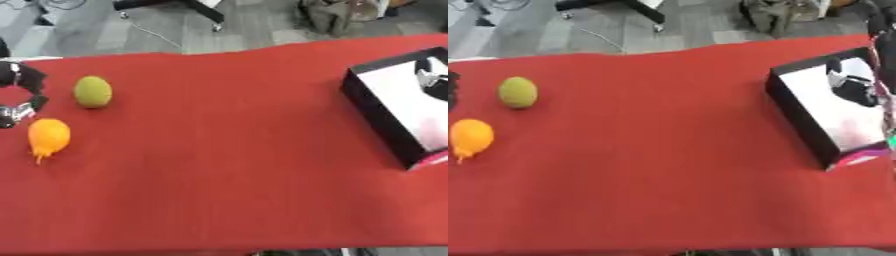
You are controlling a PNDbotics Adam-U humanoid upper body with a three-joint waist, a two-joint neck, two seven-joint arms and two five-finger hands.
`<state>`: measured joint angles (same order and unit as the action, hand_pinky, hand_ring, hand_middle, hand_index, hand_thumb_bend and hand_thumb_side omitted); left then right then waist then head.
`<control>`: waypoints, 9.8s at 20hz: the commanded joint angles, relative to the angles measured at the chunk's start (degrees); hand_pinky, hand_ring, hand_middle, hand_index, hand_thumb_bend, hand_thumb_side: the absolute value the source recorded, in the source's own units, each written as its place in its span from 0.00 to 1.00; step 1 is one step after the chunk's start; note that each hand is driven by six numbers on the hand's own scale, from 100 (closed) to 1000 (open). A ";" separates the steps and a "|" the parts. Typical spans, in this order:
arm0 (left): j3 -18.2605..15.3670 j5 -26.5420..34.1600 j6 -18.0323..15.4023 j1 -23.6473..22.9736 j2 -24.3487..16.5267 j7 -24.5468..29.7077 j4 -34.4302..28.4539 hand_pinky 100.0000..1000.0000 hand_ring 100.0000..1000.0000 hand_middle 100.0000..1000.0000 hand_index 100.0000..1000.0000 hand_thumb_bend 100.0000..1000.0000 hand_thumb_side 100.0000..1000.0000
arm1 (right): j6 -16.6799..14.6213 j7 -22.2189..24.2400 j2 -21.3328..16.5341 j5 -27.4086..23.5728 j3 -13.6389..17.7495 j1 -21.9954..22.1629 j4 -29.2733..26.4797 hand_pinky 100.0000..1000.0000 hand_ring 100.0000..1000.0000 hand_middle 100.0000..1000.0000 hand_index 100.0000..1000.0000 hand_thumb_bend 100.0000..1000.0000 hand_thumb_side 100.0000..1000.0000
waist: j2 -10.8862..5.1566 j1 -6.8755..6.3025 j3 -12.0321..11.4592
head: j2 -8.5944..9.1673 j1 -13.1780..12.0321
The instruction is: Pick up the objects with one hand, pass them to the other hand, and then place them into the box on the other side of the table.
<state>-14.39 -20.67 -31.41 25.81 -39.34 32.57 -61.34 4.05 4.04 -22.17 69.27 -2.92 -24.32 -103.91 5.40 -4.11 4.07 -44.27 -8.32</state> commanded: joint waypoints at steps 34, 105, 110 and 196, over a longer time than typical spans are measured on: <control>3.41 -46.51 4.08 7.61 2.72 -42.31 22.60 0.55 0.35 0.35 0.57 0.10 0.00 | -6.48 4.18 8.05 -5.72 -8.48 1.85 -3.80 0.74 0.70 0.75 0.96 0.00 0.42 | -1.13 0.49 1.20 | 0.15 -3.91; 30.37 41.84 26.54 16.39 23.12 19.40 -21.83 0.56 0.28 0.26 0.47 0.00 0.13 | -17.72 -0.04 7.49 -4.64 -27.93 -11.32 -0.43 0.27 0.25 0.31 0.52 0.00 0.00 | -0.88 0.84 -0.42 | 0.15 4.47; 31.39 42.74 27.20 16.08 23.02 19.40 -23.19 0.59 0.33 0.32 0.53 0.00 0.26 | -15.51 -5.06 7.60 -5.86 -27.89 -11.09 0.86 0.20 0.16 0.23 0.28 0.00 0.00 | -0.83 0.81 -0.39 | 0.15 4.55; 1.92 -57.89 24.94 21.89 7.38 -63.75 38.27 0.49 0.29 0.27 0.46 0.00 0.00 | 5.98 3.65 -9.05 2.07 1.07 -0.40 -0.05 0.90 0.88 0.88 0.93 0.06 0.43 | -0.15 3.73 6.24 | 0.15 -12.58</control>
<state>-11.99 -79.83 -6.52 46.82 -30.96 -29.74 -21.44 9.90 8.13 -30.44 71.73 -2.22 -24.15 -102.76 5.82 -0.32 10.24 -44.26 -20.75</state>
